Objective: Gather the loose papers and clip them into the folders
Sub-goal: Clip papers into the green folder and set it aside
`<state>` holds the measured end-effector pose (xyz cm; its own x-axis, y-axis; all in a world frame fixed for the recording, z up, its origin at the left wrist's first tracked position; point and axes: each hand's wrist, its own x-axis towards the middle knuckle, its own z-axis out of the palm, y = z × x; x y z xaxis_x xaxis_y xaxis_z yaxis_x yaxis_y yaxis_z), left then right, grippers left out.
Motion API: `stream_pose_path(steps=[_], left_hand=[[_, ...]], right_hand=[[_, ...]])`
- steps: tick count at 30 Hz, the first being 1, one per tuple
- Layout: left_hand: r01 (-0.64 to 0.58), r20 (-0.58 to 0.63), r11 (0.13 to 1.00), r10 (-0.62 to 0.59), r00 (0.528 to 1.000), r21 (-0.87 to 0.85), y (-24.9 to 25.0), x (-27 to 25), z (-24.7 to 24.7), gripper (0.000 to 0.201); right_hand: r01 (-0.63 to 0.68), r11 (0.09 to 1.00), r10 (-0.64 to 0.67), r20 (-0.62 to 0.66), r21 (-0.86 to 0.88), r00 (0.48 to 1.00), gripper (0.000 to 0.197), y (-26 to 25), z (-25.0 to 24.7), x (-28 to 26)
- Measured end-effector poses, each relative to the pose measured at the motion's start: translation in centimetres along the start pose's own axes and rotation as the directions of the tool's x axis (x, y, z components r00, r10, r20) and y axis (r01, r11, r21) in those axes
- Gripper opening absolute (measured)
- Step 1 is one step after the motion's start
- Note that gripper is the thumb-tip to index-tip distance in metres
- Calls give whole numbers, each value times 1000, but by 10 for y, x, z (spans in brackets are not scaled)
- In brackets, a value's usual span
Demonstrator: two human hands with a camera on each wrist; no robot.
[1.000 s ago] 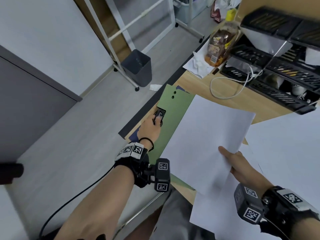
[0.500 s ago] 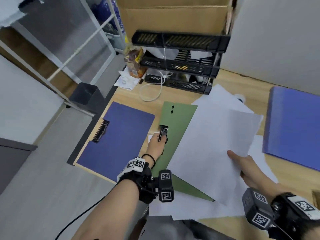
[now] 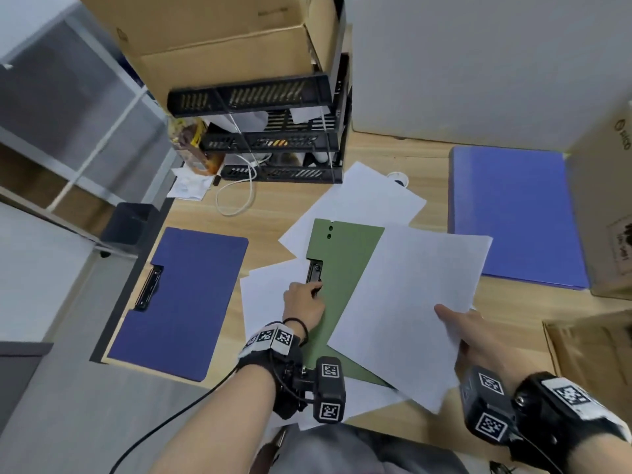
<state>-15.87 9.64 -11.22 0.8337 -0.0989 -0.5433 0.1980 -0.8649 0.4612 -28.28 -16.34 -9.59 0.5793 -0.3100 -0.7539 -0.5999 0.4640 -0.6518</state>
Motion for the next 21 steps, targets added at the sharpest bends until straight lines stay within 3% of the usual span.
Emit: stream_pose_path(steps=[4, 8, 12, 16, 21], left_hand=[[49, 106, 993, -61, 993, 109, 7, 0, 2, 45], [148, 98, 987, -143, 985, -53, 16, 3, 7, 12], [198, 92, 958, -182, 979, -207, 29, 1, 1, 10], [304, 177, 910, -262, 949, -282, 22, 12, 2, 33], [340, 280, 842, -237, 930, -419, 32, 8, -5, 24]], right_hand=[[-5, 1000, 5, 14, 21, 1000, 22, 7, -6, 3], [-19, 999, 19, 3, 42, 1000, 18, 17, -8, 3], [-19, 998, 20, -5, 57, 1000, 19, 26, -12, 1], [-18, 999, 19, -38, 40, 999, 30, 31, -10, 0], [-26, 997, 28, -25, 74, 999, 33, 24, -8, -11]])
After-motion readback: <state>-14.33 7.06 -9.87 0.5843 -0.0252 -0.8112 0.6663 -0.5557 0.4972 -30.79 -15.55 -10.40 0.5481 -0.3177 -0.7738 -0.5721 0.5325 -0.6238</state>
